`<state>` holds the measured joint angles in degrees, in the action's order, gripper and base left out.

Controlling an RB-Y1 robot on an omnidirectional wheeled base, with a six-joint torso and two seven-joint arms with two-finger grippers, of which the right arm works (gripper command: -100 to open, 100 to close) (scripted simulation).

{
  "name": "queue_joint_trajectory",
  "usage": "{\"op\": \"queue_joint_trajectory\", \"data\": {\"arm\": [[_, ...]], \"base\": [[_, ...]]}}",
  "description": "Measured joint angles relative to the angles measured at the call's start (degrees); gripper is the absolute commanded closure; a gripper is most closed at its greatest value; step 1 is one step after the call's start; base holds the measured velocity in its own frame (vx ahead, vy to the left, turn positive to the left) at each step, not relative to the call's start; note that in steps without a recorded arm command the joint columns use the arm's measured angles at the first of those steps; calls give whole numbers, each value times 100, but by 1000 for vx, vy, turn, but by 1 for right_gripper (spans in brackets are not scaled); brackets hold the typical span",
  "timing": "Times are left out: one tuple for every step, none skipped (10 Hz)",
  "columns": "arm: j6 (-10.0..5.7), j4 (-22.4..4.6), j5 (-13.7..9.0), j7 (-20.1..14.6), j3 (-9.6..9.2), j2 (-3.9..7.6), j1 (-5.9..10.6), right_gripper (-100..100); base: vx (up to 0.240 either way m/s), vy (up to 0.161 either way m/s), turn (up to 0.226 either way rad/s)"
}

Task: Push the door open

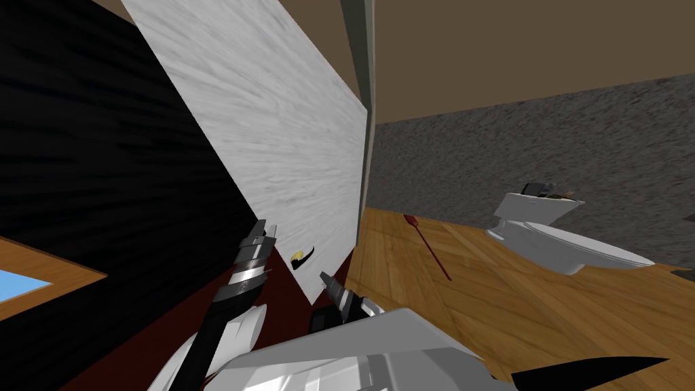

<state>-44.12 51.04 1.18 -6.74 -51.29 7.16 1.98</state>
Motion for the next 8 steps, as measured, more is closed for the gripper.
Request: {"op": "queue_joint_trajectory", "data": {"arm": [[69, 33, -26, 48, 132, -40, -12, -100], [106, 3, -48, 88, 242, -86, -9, -100], [121, -67, -74, 134, 372, -156, 3, -100], [131, -140, -98, 198, 503, -237, -1, -100], [157, -126, -116, 249, 607, -263, -36, -100], [165, -121, -118, 259, 618, -265, -41, -100], [161, -136, -116, 266, 630, -262, -42, -100], [158, -152, -116, 273, 651, -256, -33, -100]], "base": [[-79, 138, -96], [-77, 140, -111], [-84, 169, -117], [-65, 156, -92], [-24, 65, -21], [92, 100, 39], [153, 142, 30], [155, 154, 21]]}}
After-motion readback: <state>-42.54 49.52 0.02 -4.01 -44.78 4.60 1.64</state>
